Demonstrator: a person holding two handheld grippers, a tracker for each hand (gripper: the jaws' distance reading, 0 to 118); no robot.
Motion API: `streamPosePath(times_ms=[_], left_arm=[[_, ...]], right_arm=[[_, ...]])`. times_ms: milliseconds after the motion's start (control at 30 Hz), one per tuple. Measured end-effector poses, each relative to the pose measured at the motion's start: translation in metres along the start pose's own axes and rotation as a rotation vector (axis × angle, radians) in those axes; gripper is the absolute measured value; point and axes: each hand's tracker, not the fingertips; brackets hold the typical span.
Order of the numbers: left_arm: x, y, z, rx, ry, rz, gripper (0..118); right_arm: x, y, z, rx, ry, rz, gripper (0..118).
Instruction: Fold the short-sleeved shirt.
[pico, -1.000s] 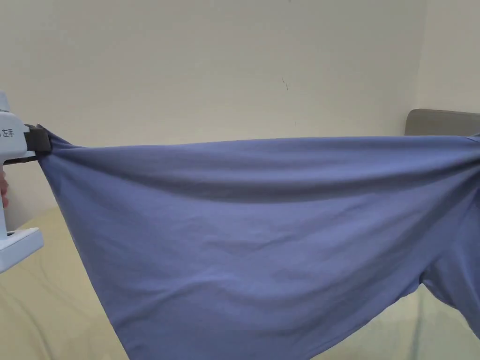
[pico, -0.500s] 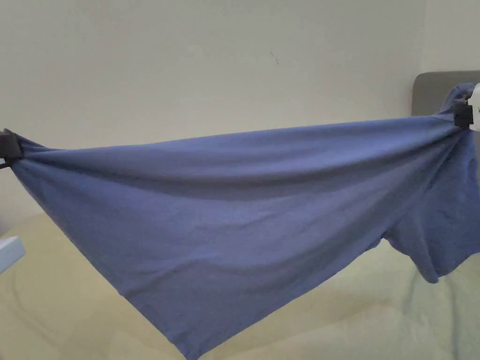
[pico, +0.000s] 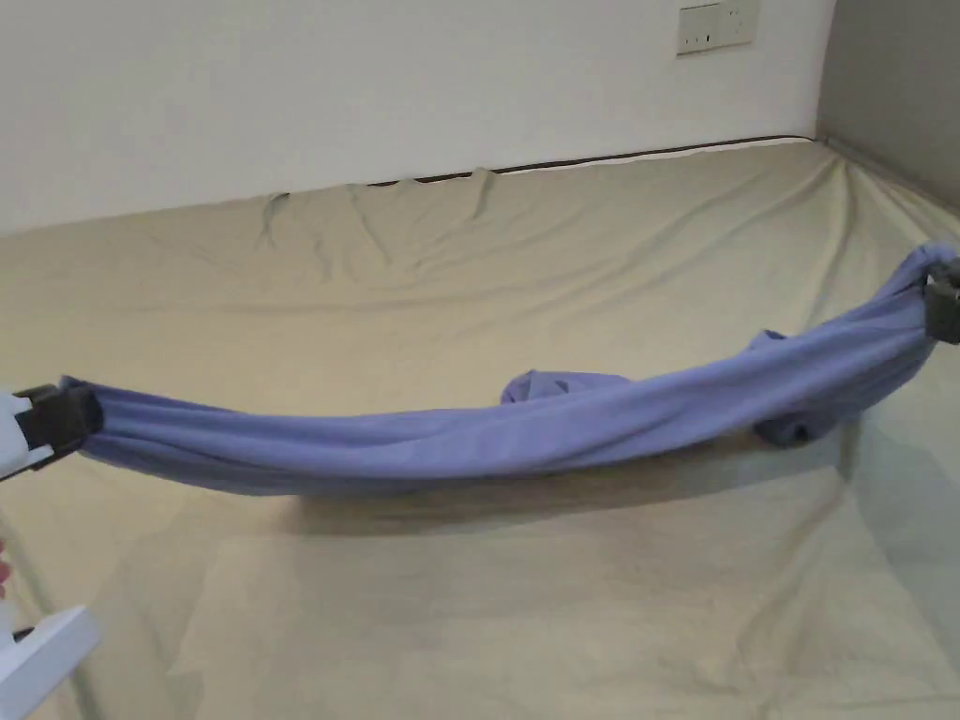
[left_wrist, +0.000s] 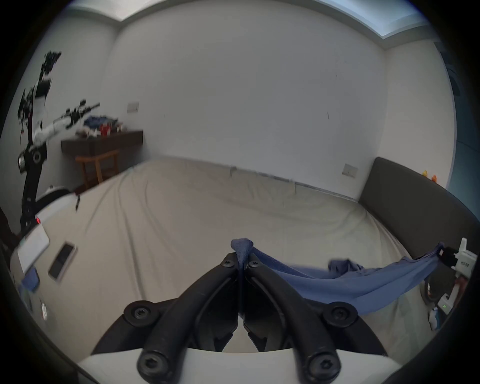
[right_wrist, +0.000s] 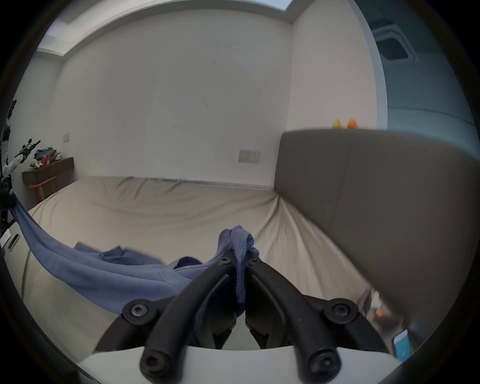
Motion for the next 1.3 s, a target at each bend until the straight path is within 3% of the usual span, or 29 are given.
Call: streamPosePath(times_ms=[333, 533, 700, 867, 900, 933, 967, 1000, 1033, 1067, 1100, 1133, 1200, 1300], left_arm=[[-0.029, -0.109, 0.126, -0.083, -0.067, 0.077, 0], [-0.047, -0.134, 0.191, -0.151, -0.111, 0.011, 0], [-0.05, -0.171, 0.198, -0.259, -0.086, -0.105, 0], [-0.049, -0.205, 0.177, -0.306, -0.014, -0.198, 0], [-0.049, -0.21, 0.174, -0.316, -0.006, -0.2, 3], [-0.05, -0.215, 0.171, -0.328, -0.005, -0.19, 21], [-0.063, -0.221, 0.16, -0.343, 0.004, -0.185, 48], [-0.064, -0.223, 0.159, -0.354, 0.012, -0.186, 81], [-0.066, -0.224, 0.162, -0.35, 0.001, -0.186, 103], [-0.067, -0.223, 0.167, -0.313, -0.031, -0.176, 107], [-0.068, -0.218, 0.174, -0.27, -0.052, -0.169, 107], [-0.066, -0.206, 0.185, -0.209, -0.068, -0.163, 111], [-0.061, -0.182, 0.204, -0.079, -0.062, -0.151, 111], [-0.043, -0.14, 0.244, 0.121, -0.059, -0.073, 111]], right_arm=[[0.004, -0.091, 0.144, -0.062, 0.051, 0.006, 3], [0.014, -0.115, 0.218, -0.071, 0.081, 0.009, 3], [0.011, -0.149, 0.235, -0.207, 0.131, 0.129, 3], [0.011, -0.181, 0.224, -0.262, 0.111, 0.125, 3], [0.012, -0.186, 0.221, -0.28, 0.109, 0.113, 4], [0.013, -0.19, 0.219, -0.292, 0.106, 0.11, 7], [0.014, -0.194, 0.217, -0.312, 0.11, 0.101, 18], [0.016, -0.197, 0.218, -0.338, 0.117, 0.086, 41], [0.017, -0.199, 0.219, -0.361, 0.095, 0.077, 60], [0.018, -0.2, 0.221, -0.368, 0.075, 0.064, 70], [0.02, -0.199, 0.224, -0.359, 0.056, 0.027, 70], [0.026, -0.195, 0.231, -0.315, 0.065, -0.042, 92], [0.025, -0.176, 0.246, -0.212, 0.023, -0.11, 96], [0.012, -0.13, 0.271, -0.06, 0.009, -0.108, 96]])
